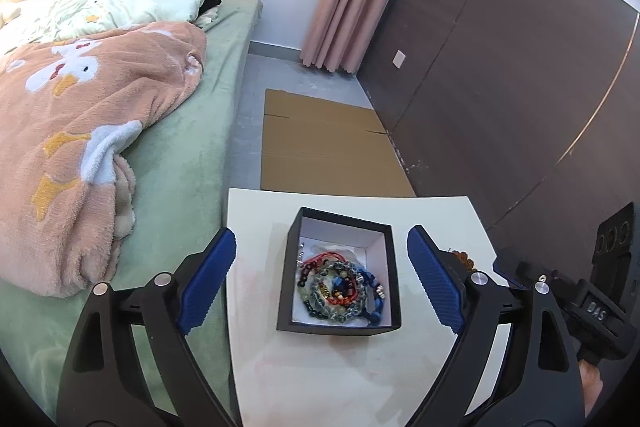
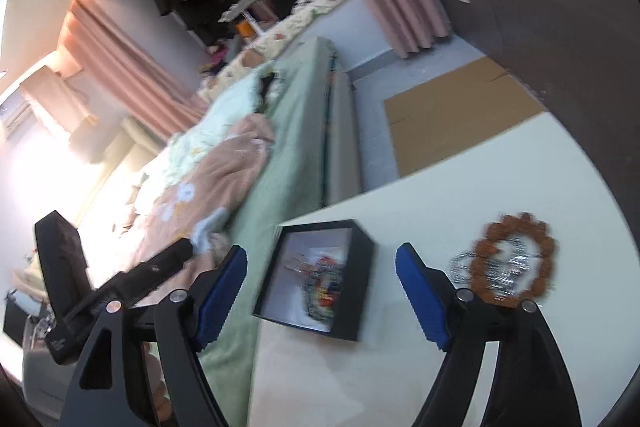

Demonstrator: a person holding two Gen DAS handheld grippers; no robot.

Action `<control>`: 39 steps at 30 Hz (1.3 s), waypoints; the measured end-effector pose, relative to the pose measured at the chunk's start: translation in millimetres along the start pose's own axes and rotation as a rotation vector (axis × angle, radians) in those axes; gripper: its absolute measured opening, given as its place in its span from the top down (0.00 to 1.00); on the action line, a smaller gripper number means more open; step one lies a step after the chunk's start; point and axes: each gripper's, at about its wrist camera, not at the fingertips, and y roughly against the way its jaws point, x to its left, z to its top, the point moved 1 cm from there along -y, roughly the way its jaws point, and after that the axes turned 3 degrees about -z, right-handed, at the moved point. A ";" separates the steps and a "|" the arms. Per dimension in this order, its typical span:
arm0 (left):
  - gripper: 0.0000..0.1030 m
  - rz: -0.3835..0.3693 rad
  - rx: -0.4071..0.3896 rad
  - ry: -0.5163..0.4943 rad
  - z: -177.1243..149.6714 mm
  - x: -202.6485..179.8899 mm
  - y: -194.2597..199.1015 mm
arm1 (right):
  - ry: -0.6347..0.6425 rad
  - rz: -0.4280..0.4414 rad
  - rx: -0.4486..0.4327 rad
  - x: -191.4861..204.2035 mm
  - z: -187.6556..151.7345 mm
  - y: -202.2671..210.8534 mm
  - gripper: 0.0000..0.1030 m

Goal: Organize jewelry
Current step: 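Lower the small piece into the black box and open the right tool, then move the right tool back toward the brown seed-bead bracelet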

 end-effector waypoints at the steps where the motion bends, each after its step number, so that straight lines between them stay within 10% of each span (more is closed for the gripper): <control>1: 0.15 -0.002 0.001 -0.003 -0.4 -1.7 -0.2 | -0.011 -0.017 0.007 -5.9 0.1 1.6 0.26; 26: 0.16 -0.119 0.081 -0.156 -28.8 -98.9 -45.5 | -0.254 -0.220 0.032 -124.3 -2.5 60.3 0.31; 39: 0.53 -0.168 0.247 -0.196 -55.8 -138.5 -111.1 | -0.307 -0.281 0.035 -158.3 8.4 68.5 0.35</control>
